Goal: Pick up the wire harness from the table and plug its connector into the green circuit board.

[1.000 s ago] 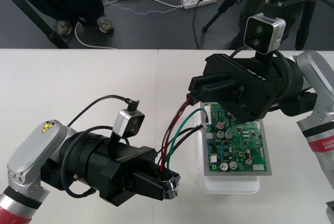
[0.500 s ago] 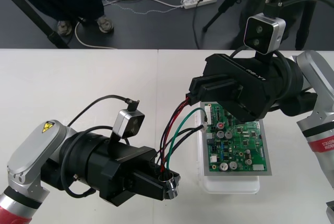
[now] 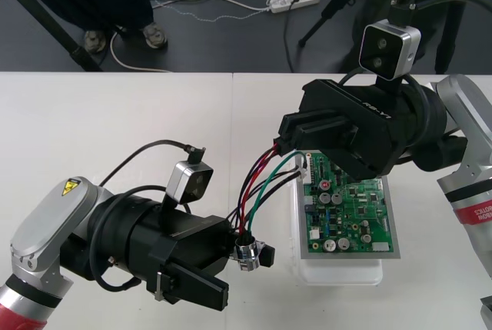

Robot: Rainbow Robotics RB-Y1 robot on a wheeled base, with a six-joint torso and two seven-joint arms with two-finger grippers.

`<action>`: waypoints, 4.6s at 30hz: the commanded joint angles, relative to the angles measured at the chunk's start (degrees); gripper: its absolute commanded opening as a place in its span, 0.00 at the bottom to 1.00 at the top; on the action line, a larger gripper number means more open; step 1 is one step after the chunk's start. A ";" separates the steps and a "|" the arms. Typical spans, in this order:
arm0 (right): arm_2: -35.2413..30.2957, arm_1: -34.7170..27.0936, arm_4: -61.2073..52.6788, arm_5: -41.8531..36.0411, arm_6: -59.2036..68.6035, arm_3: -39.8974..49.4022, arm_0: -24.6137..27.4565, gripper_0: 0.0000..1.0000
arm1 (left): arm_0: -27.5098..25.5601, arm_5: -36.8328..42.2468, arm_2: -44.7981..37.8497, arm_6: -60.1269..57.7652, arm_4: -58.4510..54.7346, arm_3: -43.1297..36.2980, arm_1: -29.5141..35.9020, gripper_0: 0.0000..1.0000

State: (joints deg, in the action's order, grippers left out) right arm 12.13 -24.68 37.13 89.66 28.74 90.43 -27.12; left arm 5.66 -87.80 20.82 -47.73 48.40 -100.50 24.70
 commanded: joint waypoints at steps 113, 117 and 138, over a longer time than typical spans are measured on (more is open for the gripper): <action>-21.71 -1.78 14.02 -17.32 -1.67 32.97 29.32 0.00 | 16.75 45.97 8.54 36.83 -1.56 -20.88 23.64 1.00; -21.45 -1.25 13.93 -17.32 -1.76 33.23 29.23 0.00 | 18.07 45.97 8.45 36.92 -1.56 -20.88 24.87 1.00; -20.74 1.21 13.67 -17.68 -2.99 33.93 29.58 0.00 | 18.86 46.32 8.54 38.33 -1.56 -21.05 24.78 1.00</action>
State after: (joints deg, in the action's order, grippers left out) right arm -9.59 -25.11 51.80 72.71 28.72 122.12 1.52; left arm 22.14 -44.13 28.53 -13.47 46.54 -119.41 47.98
